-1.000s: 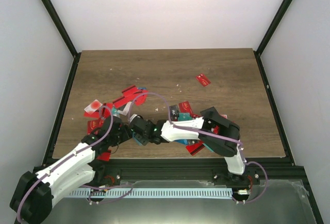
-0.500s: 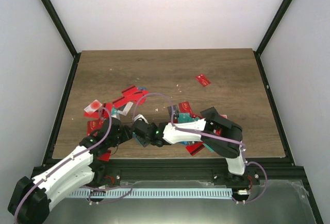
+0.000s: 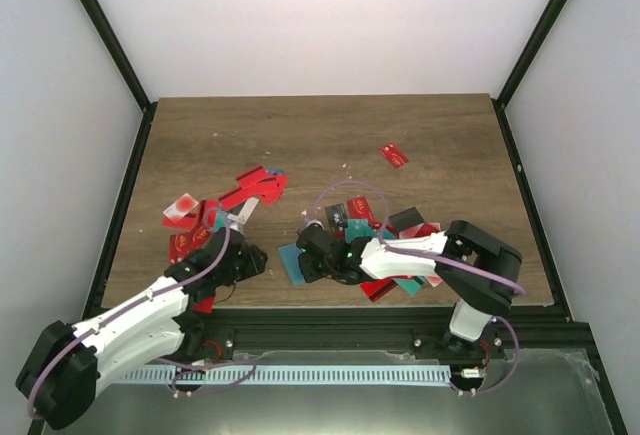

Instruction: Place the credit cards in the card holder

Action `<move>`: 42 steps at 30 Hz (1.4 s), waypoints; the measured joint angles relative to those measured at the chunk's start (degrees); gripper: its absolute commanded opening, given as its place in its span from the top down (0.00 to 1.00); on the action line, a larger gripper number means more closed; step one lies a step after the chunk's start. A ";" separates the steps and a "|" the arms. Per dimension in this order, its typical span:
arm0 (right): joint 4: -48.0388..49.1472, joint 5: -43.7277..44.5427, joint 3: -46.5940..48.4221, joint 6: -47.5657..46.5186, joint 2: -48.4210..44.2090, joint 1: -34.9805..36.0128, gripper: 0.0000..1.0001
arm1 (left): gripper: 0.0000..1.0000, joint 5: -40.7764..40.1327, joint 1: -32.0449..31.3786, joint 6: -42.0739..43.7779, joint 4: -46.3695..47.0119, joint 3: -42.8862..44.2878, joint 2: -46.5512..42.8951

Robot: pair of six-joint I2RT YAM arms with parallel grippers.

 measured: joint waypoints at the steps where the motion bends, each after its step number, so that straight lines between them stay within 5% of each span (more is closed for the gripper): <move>1: 1.11 -1.22 -1.01 0.57 -0.61 -0.59 0.71 | 0.47 0.15 -0.37 -0.02 0.52 0.00 0.15; 19: 8.98 -9.05 -5.68 3.54 -2.32 -4.00 0.73 | 0.46 5.01 -7.96 -1.31 18.73 -2.40 10.99; 23: 11.02 -11.32 -7.69 3.89 -3.23 -5.16 0.76 | 0.54 5.40 -8.15 -2.25 23.39 -2.80 14.19; 31: 14.34 -16.44 -9.70 4.76 -3.43 -8.02 0.82 | 0.96 5.68 -8.04 -3.93 32.87 -3.23 21.51; 37: 13.79 -19.41 -9.64 3.80 -3.76 -9.53 0.77 | 0.96 6.16 -8.11 -3.85 34.56 -2.78 21.38; 42: 7.93 -20.44 -8.02 1.20 -6.82 -9.62 0.67 | 0.96 4.63 -8.20 -2.56 25.42 1.92 15.96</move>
